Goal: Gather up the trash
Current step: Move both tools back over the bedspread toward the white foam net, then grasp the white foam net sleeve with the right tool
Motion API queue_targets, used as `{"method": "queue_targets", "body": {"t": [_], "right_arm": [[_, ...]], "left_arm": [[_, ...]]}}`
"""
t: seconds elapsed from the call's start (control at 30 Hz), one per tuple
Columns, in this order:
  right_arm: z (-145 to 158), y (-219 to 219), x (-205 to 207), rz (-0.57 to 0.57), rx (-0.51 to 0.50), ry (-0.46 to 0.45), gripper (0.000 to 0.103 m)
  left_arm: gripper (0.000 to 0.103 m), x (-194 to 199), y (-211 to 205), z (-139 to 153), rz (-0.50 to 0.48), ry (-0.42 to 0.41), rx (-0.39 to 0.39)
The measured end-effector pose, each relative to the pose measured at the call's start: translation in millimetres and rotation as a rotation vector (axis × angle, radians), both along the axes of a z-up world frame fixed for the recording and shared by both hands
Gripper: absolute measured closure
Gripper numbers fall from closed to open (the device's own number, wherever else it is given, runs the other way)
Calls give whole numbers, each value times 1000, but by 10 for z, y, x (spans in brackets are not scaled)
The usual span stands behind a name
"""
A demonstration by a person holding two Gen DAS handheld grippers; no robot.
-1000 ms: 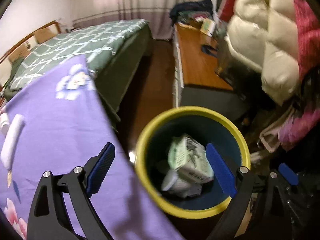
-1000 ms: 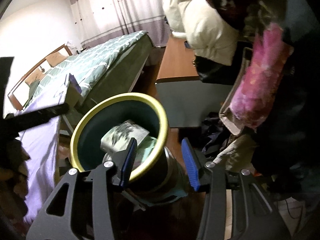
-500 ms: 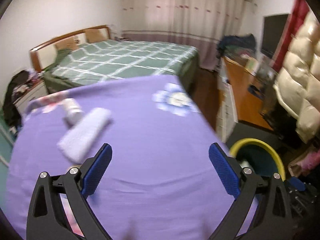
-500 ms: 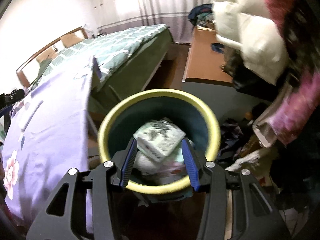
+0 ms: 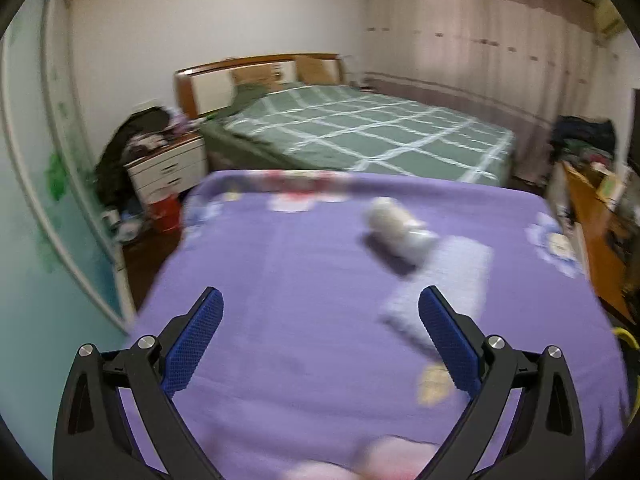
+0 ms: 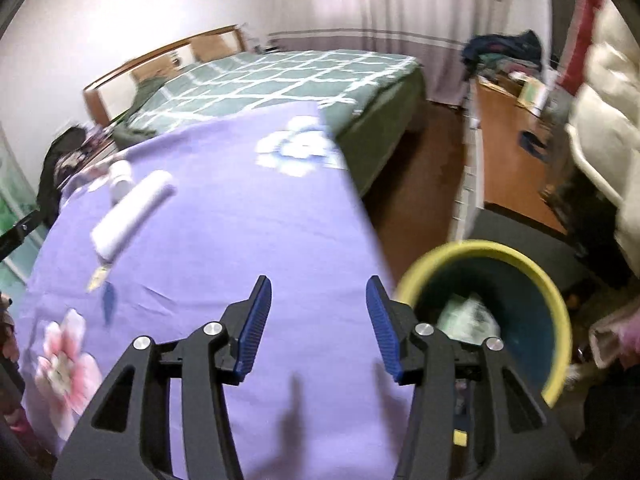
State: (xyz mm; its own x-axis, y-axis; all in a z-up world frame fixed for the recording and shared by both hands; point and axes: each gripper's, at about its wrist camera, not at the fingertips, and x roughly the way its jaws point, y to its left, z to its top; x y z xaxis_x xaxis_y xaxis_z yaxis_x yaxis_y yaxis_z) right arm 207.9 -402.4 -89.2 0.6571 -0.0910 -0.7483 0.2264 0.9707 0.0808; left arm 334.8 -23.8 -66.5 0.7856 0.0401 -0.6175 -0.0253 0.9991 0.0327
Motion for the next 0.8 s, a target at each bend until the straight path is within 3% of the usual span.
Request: {"method": "queue_targets", "body": {"t": [0.17,0.37,0.67,0.8], "right_arm": [[-33,607,546,93,7,26,54],[-142,1097,1157,126,51,67,53],[-295,1527,1719,103,76,114,40],[-378,1619,1812,99,73,135,39]], "left_arm": [[6,240,611,-126,124,2,-1],[6,376,934,-289,197,17,-34],[6,520,950,-499,222,64,-37],[6,542,923,-552,219,85,-42]]}}
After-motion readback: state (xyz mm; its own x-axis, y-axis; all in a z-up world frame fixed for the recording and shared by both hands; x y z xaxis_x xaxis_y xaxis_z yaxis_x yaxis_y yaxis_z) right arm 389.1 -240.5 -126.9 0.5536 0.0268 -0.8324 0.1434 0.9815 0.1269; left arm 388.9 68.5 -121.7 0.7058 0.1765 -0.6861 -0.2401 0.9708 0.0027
